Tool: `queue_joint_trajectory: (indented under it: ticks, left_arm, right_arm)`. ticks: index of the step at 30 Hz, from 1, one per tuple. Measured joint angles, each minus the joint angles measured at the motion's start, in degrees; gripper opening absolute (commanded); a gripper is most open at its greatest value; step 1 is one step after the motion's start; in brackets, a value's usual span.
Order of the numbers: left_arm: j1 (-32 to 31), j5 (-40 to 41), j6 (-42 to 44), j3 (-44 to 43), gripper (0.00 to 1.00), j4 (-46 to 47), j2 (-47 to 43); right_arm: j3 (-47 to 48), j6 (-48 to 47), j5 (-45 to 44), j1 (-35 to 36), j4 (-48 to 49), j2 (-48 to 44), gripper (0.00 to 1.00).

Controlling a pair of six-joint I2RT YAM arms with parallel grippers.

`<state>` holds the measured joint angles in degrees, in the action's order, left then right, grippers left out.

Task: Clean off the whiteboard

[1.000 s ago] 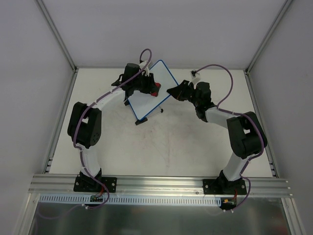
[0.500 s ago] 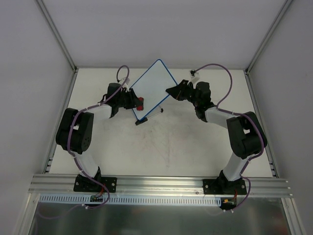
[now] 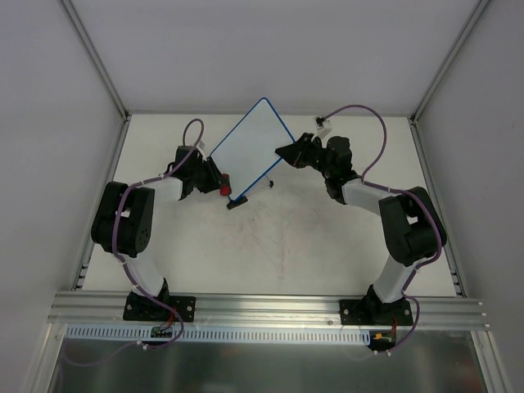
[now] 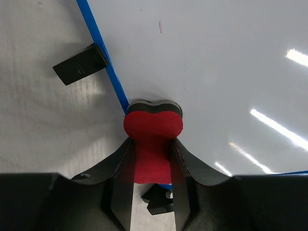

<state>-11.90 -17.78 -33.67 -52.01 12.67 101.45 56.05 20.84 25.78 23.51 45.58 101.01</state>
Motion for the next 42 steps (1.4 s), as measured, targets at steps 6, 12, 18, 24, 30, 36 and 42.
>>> queue_joint_trajectory:
  ticks: [6,12,18,24,30,36,42]
  left_arm:
    - [-0.11,-0.46,-0.31,-4.92,0.00,-6.19,1.53]
    - [-1.57,0.28,-0.26,-13.97,0.00,-15.63,4.90]
    - [-6.58,1.53,0.61,-25.99,0.00,-20.81,8.22]
    - [-8.15,-0.13,3.04,-33.97,0.00,-23.56,9.94]
    - [-9.53,-1.75,4.57,-38.56,0.00,-23.63,10.75]
    - [-10.58,-2.29,5.88,-41.24,0.00,-23.87,10.95]
    - [-9.70,-2.03,5.09,-41.44,0.00,-24.09,11.10]
  right_arm:
    - [0.22,-0.24,0.00,0.00,0.02,0.00,0.00]
    - [0.31,-0.98,-0.11,0.00,-0.02,0.00,0.00]
    - [0.31,-2.38,-1.11,-0.37,-0.50,0.02,0.00]
    - [0.31,-2.21,-1.27,-0.46,-0.87,0.11,0.00]
    - [0.31,-1.79,-0.96,-0.44,-0.87,0.26,0.00]
    - [0.31,-1.38,-0.39,-0.44,-1.14,0.26,0.00]
    - [0.33,-0.92,0.24,-0.42,-1.62,0.26,0.00]
